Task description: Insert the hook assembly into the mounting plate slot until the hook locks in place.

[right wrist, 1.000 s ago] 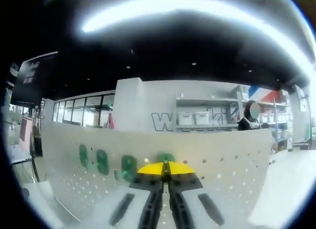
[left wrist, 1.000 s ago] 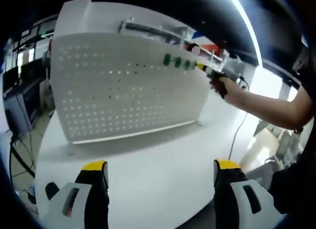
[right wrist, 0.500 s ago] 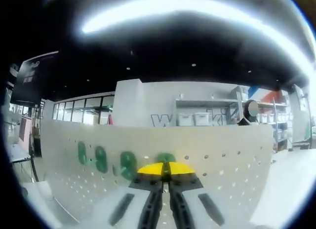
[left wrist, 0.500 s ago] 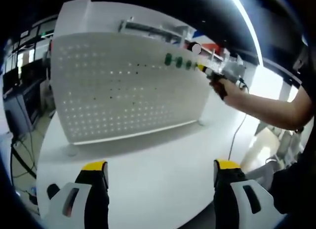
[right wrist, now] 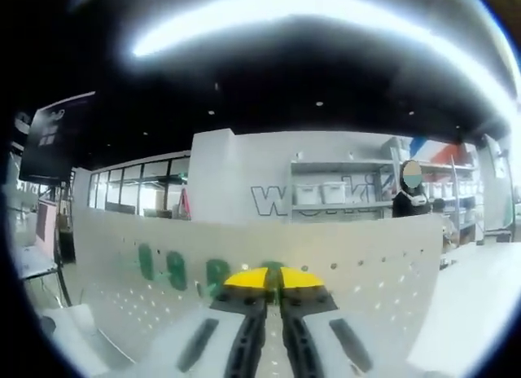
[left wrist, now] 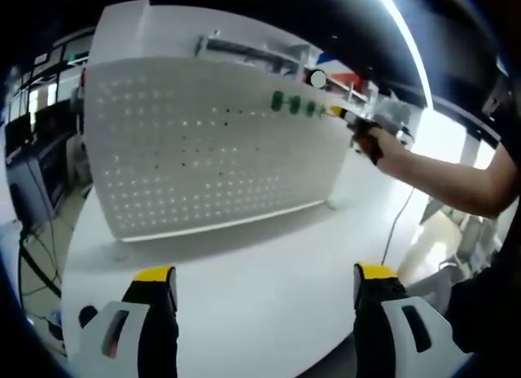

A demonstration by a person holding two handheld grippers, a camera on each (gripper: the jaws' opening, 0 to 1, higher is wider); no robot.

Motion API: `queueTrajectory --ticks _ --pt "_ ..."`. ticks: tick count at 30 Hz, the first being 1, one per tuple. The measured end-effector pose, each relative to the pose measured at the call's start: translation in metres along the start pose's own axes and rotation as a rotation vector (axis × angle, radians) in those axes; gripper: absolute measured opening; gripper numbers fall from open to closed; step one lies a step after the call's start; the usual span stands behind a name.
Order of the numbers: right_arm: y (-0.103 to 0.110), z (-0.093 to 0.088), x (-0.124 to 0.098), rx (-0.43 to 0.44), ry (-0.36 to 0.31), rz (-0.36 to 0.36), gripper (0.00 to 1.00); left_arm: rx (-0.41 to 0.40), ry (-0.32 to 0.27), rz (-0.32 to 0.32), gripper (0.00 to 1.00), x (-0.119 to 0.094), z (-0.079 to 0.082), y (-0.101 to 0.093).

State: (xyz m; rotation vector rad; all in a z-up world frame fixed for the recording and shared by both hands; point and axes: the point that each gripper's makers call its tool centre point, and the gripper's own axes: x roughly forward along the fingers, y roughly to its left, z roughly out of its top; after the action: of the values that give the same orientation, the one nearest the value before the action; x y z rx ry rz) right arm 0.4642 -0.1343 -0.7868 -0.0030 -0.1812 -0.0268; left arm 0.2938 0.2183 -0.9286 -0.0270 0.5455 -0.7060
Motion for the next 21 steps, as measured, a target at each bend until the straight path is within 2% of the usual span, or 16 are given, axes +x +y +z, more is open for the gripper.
queueTrajectory --ticks 5,8,11,21 --pt "-0.002 -0.002 -0.017 -0.002 0.018 -0.009 0.03 0.006 -0.007 0.007 0.91 -0.004 0.001 0.003" --pt "-0.005 -0.009 -0.028 -0.001 0.045 -0.014 0.04 0.011 -0.006 0.011 0.91 -0.006 -0.001 0.004" --pt "-0.006 -0.023 -0.045 -0.007 0.092 -0.015 0.04 0.022 0.005 0.015 0.91 -0.007 -0.005 0.004" --pt "0.015 -0.064 -0.096 0.003 0.219 0.025 0.06 0.036 0.008 0.002 0.91 -0.005 -0.008 -0.003"
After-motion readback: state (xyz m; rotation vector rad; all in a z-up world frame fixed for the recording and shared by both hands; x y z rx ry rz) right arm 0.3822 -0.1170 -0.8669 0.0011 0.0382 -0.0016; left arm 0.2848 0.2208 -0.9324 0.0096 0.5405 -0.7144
